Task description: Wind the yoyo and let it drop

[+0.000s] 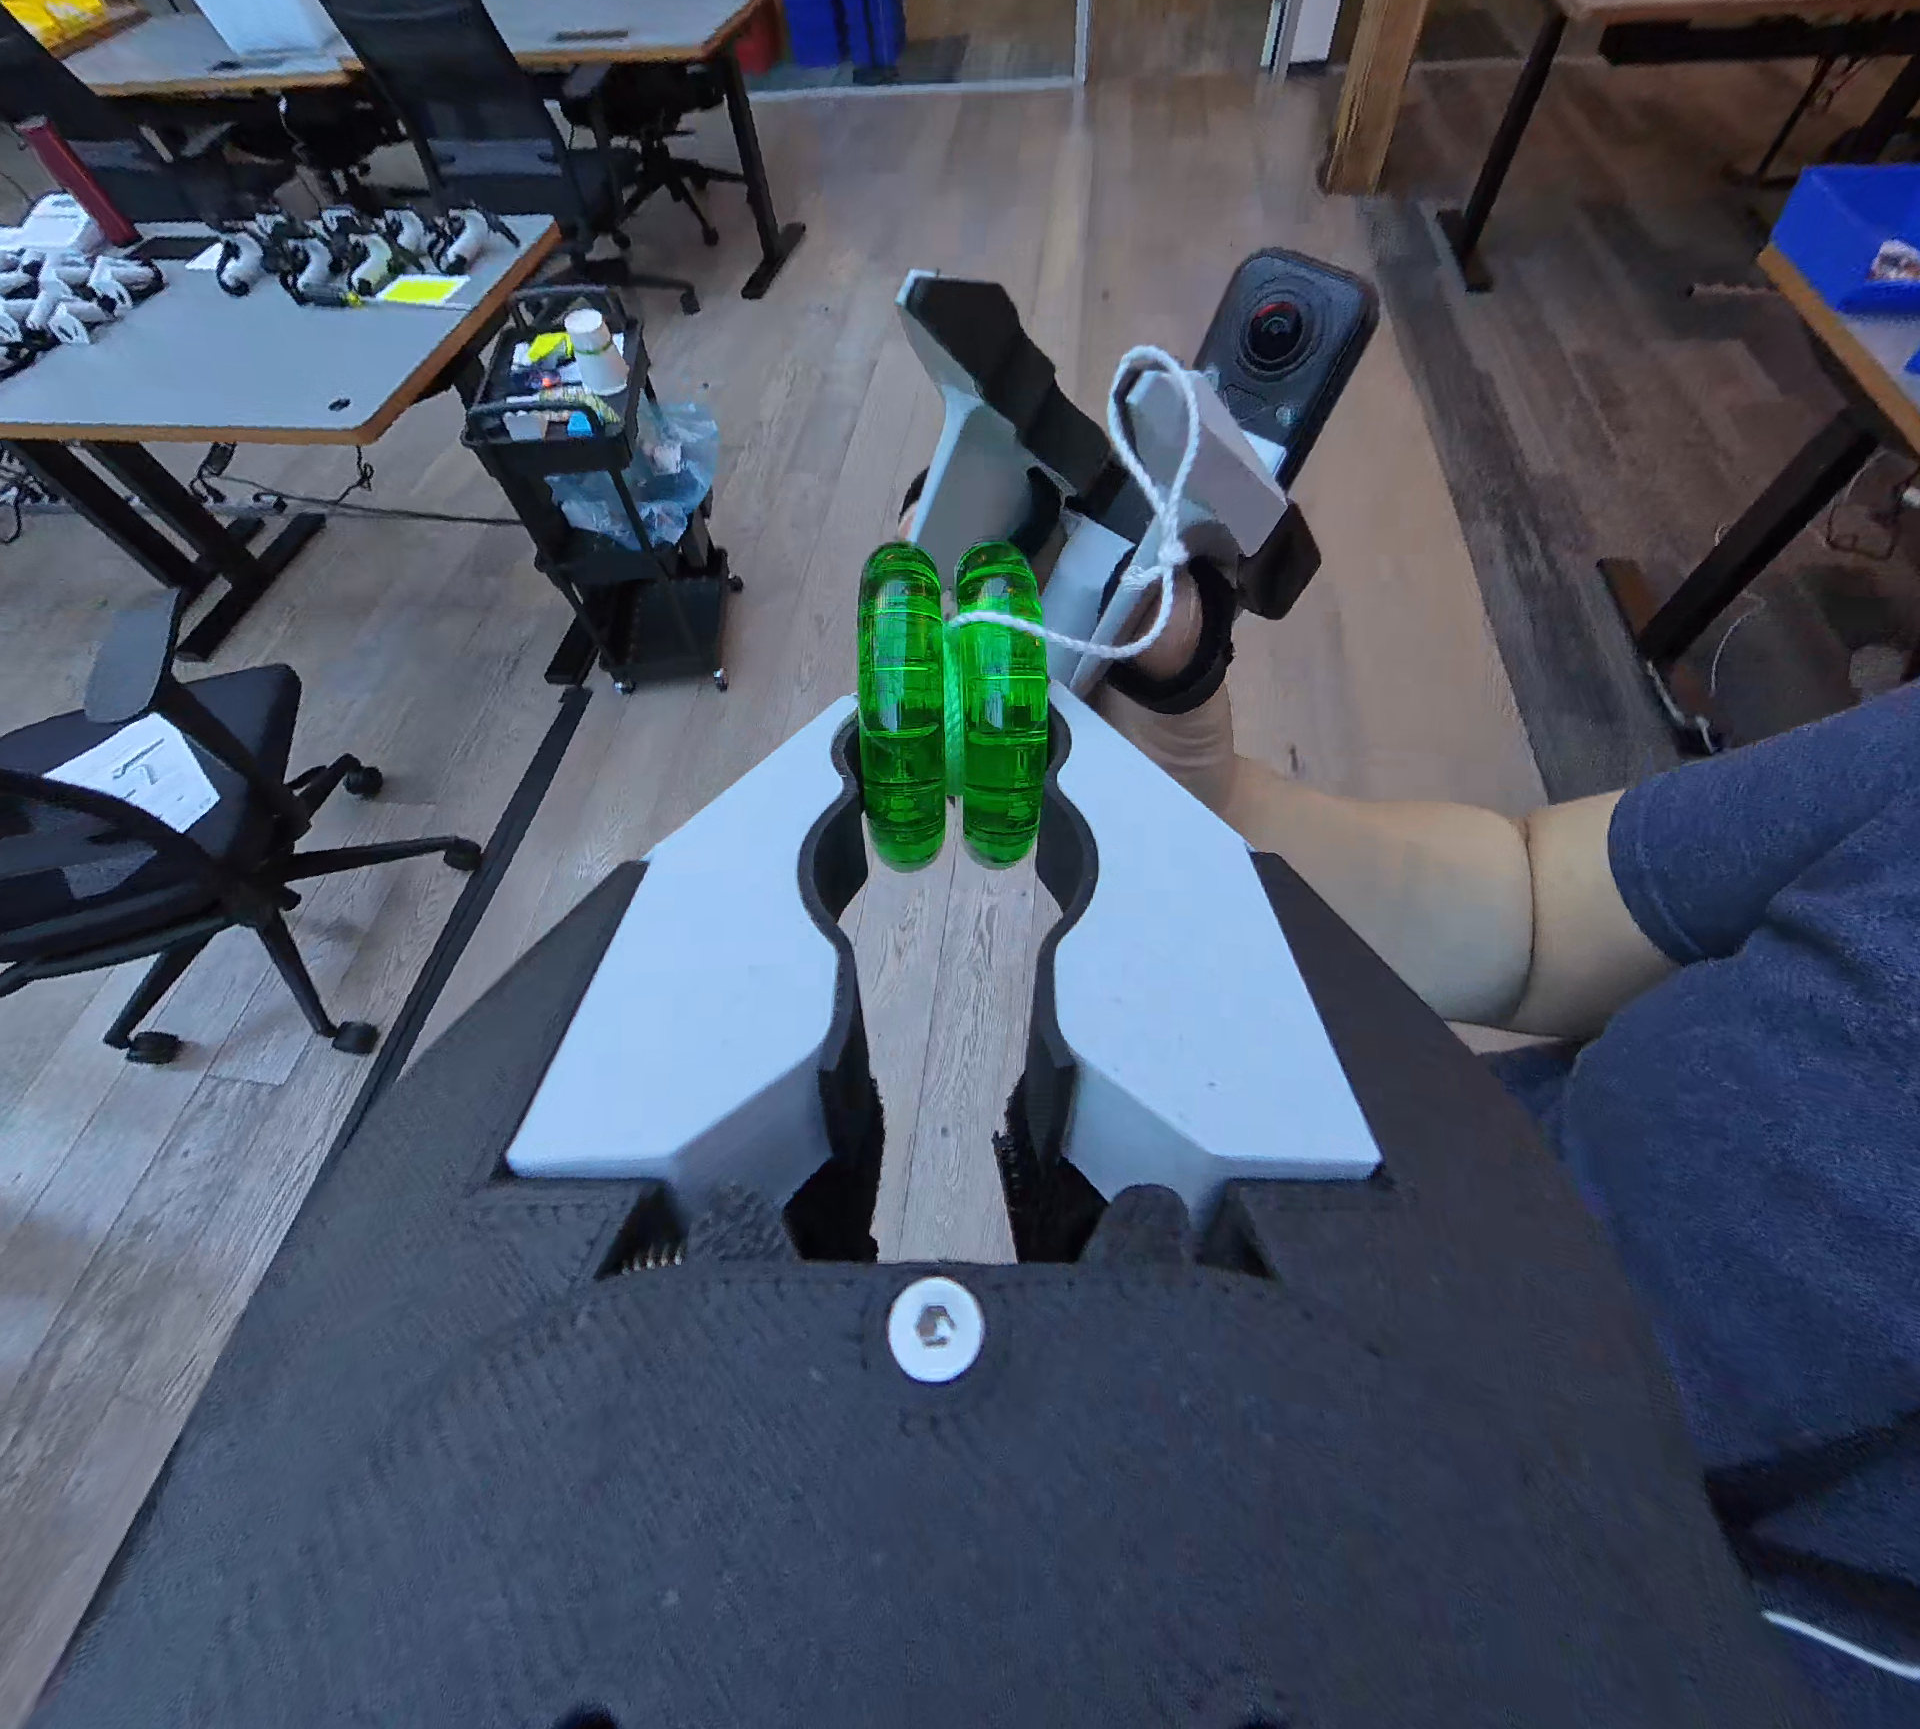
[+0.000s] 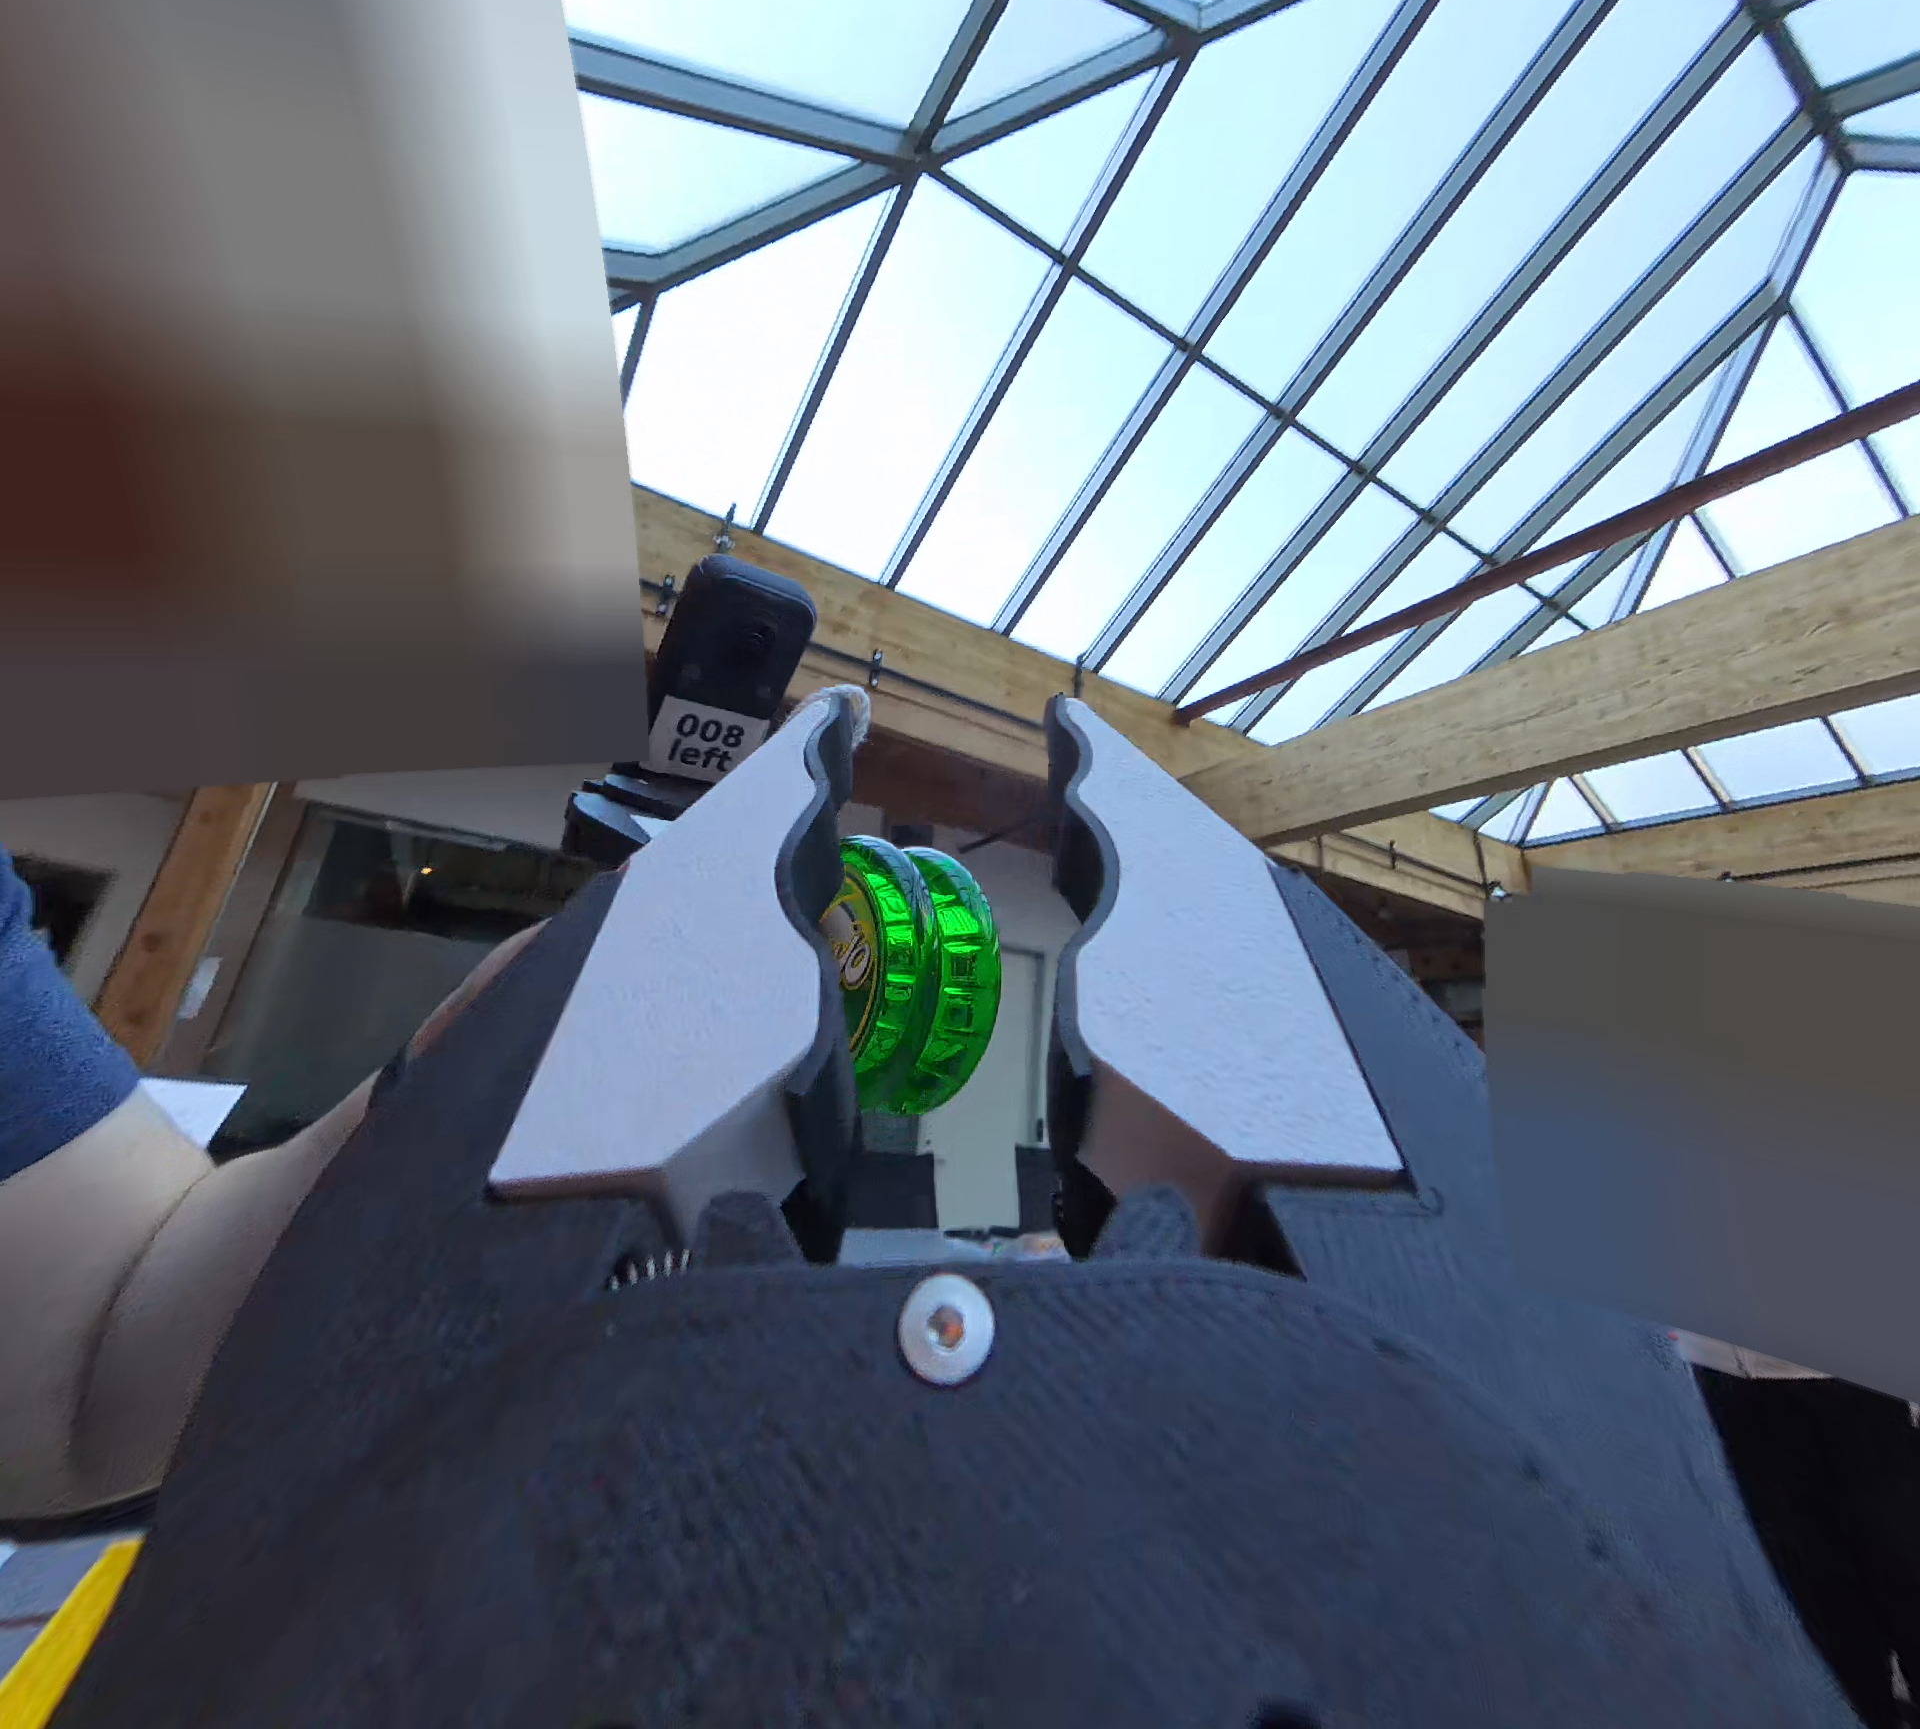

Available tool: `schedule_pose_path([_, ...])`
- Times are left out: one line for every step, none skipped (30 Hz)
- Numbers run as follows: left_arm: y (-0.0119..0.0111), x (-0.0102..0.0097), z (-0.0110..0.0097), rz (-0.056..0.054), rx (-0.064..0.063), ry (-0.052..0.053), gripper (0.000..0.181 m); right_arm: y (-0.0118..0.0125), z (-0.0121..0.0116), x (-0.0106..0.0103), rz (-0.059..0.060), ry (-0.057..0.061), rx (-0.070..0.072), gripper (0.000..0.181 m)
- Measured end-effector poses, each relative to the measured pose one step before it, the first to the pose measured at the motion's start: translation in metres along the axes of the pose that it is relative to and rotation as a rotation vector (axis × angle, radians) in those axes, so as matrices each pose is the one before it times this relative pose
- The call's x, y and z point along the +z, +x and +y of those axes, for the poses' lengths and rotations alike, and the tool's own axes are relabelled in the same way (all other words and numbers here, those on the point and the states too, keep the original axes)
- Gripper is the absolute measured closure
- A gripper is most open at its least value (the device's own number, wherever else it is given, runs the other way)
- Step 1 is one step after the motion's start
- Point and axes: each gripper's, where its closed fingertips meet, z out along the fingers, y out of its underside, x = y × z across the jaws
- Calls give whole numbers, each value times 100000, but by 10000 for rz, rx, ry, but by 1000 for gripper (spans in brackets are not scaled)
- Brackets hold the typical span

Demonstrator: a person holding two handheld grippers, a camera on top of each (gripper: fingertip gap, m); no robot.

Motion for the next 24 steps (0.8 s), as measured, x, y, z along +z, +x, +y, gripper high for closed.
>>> schedule_pose_path([-117, 410, -38, -49, 114, -423, 154, 386, -311, -250, 220, 313, -109, 146])
schedule_pose_path([-129, 430, -106, -44, 98, -372, 154, 384, -302, -268, 222, 325, -86, 145])
schedule_pose_path([-125, 431, -188, -23, 89, -324, 154, 538, -209, -274, 298, 270, -33, 142])
schedule_pose_path([-142, 438, -209, -2, 58, -295, 154, 563, -70, -283, 263, 217, 17, 139])
schedule_pose_path([-209, 448, -198, -10, 27, -283, 154, 480, 182, -263, 122, 69, 206, 139])
schedule_pose_path([-301, 480, -111, -41, 59, -313, 154, 160, 137, -278, -147, 89, 418, 135])
schedule_pose_path([-374, 507, -16, -71, 95, -354, 154, 211, 28, -295, -131, 127, 555, 130])
schedule_pose_path([-344, 499, -21, -43, 74, -318, 154, 609, -53, -430, 141, 166, 427, 124])
schedule_pose_path([-223, 487, 21, 31, 37, -299, 154, 756, -282, -589, 225, 284, 246, 120])
schedule_pose_path([-79, 480, 49, 119, 1, -281, 155, 879, -280, -674, 294, 257, 78, 115])
schedule_pose_path([-6, 476, -45, 176, -59, -180, 154, 1006, -325, -733, 357, 296, -68, 112])
schedule_pose_path([-59, 489, -52, 161, -110, -148, 155, 1019, -334, -691, 379, 353, -8, 108])
schedule_pose_path([-173, 511, 8, 97, -104, -192, 155, 595, -473, -556, 154, 482, 69, 103])
schedule_pose_path([-280, 513, -41, 7, -34, -168, 155, 249, -116, -327, 34, 235, -54, 97])
schedule_pose_path([-280, 494, -74, -36, 31, -154, 155, 72, 296, -186, 0, -59, -383, 96])
schedule_pose_path([-114, 463, -94, 29, 57, -155, 155, 134, 323, -122, 69, -88, -492, 95])
schedule_pose_path([25, 419, -198, 70, 61, -92, 155, 225, 346, -50, 90, -83, -342, 95])
schedule_pose_path([-10, 370, -213, 21, 80, -48, 155, 338, 407, 49, 116, -133, -91, 93])
schedule_pose_path([-81, 367, -110, -38, 107, -78, 155, 245, 206, 151, 41, -31, 179, 87])
schedule_pose_path([-84, 352, -87, -14, 71, -25, 155, 343, 73, 125, 107, 23, 277, 86])
schedule_pose_path([-74, 293, -66, 39, -33, 17, 155, 627, -172, 8, 217, 174, 533, 84])
schedule_pose_path([-157, 223, -20, 14, -85, 20, 155, 663, -477, -132, 219, 348, 584, 84])
schedule_pose_path([-239, 105, -68, -31, -85, 76, 155, 883, -229, -219, 480, 132, 114, 86])
schedule_pose_path([-263, 23, -107, -45, -86, 93, 155, 833, -62, -276, 594, -39, -544, 88])
